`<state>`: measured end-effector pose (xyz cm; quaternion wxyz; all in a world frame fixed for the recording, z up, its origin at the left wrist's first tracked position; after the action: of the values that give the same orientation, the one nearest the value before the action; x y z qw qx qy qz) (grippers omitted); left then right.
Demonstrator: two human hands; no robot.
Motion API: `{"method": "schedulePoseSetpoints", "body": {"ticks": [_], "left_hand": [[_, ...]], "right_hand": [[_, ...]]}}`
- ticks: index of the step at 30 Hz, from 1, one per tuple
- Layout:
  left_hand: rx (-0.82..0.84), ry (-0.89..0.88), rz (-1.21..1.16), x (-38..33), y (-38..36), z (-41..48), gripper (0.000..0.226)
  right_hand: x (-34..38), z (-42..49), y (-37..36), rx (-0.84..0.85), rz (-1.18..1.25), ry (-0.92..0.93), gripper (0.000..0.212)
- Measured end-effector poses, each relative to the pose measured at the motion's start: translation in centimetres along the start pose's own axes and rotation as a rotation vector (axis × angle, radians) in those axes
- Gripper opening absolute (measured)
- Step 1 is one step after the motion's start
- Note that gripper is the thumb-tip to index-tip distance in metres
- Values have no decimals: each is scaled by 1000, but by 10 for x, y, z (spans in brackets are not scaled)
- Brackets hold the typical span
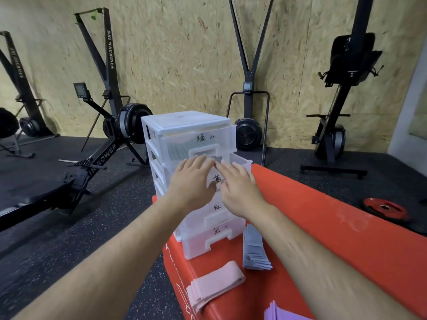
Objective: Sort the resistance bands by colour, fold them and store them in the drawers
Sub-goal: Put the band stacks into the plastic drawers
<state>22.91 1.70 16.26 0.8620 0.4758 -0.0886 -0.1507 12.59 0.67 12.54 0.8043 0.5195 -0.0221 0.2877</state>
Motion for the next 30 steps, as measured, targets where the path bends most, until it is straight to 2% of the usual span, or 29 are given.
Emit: {"method": "schedulePoseSetpoints", "body": {"ticks": [3,8,12,14,19,24,27,30], "left_hand": [[-80,-76,-129,-34,-9,-26,54],[48,-55,-241,-69,-87,-65,58],[258,-30,-276,-84,-161,-84,56],[353,-23,-268,-87,-193,-90,55],[501,-15,-302,-87,-238,-92,58],[614,12,-357,-85,-257,-94,69],[657,9,-423,-87,-262,-96,68],[679,17,-475,-91,-264,-99,55]], "right_hand": [[-18,-37,3,-109,-23,9,52],[-88,-102,-18,-204,41,-122,46],[-154,-133,-79,110,-4,-304,46],[-179,-140,-98,195,44,-411,42],[-212,-140,-127,228,216,-673,32],[-210,-125,-151,234,296,-793,45],[-214,-129,-163,250,346,-876,35],[-219,-139,-169,250,471,-972,24]]}}
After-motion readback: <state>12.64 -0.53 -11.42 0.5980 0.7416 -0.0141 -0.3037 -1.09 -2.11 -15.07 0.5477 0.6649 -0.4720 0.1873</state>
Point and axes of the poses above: each hand's wrist, its own z-axis towards the middle knuckle, its own y-axis out of the back of the hand, x = y × z, the point moved 10 cm from there along z, towards the middle knuckle, and after that the axes turned 3 degrees about y, right-handed, at the moved point
